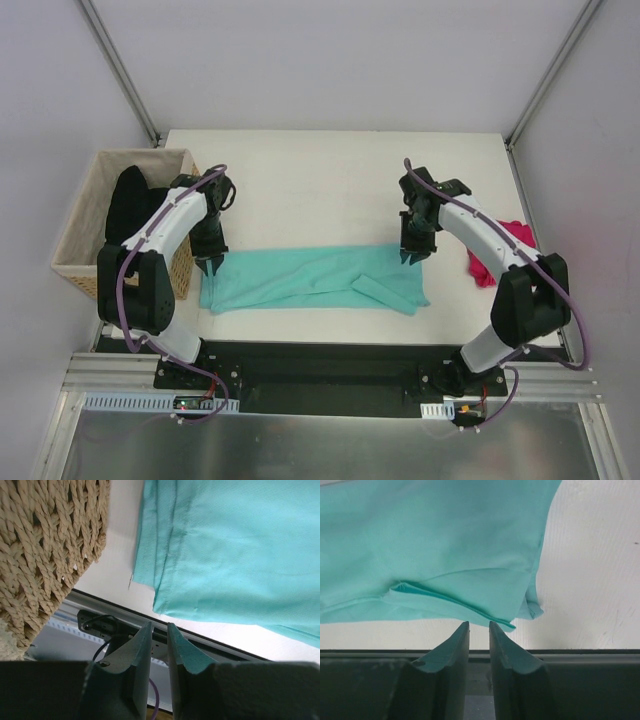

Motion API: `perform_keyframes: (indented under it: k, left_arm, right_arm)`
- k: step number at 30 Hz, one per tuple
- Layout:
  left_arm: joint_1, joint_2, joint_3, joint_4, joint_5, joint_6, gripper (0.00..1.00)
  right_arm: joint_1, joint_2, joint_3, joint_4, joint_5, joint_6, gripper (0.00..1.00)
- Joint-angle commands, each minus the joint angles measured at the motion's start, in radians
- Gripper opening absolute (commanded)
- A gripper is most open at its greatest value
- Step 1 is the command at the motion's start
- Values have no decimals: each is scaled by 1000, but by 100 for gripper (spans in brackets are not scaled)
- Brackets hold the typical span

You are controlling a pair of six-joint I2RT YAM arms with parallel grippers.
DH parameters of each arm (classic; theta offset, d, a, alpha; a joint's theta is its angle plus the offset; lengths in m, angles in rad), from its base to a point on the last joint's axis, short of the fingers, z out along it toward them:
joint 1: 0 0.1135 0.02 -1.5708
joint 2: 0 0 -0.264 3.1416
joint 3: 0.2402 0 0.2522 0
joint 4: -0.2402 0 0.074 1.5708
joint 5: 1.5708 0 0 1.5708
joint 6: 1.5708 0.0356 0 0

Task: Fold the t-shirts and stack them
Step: Fold the other side of the tshirt into a rectangle

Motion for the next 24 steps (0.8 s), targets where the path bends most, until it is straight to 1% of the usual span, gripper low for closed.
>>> perform_keyframes:
  k: [1, 3, 4, 7, 15, 24]
  left_arm:
    - [-19, -77, 73, 5, 22, -26, 18]
    - [-19, -102, 98, 18, 30, -34, 18]
    - [-19, -105, 119, 20, 31, -37, 18]
    - [-20, -93, 156, 20, 33, -34, 17]
    - [-22, -65, 192, 17, 35, -32, 16]
    - [-22, -73, 184, 9, 18, -43, 16]
  right_arm:
    - [6, 56, 14, 73, -16, -13, 22]
    - [8, 77, 8, 108, -19, -11, 17]
    - [9, 93, 5, 119, -19, -10, 12]
    - [20, 145, -1, 153, -59, -13, 8]
    - [75, 263, 4, 200, -66, -16, 4]
    - [146, 329, 53, 197, -85, -5, 2]
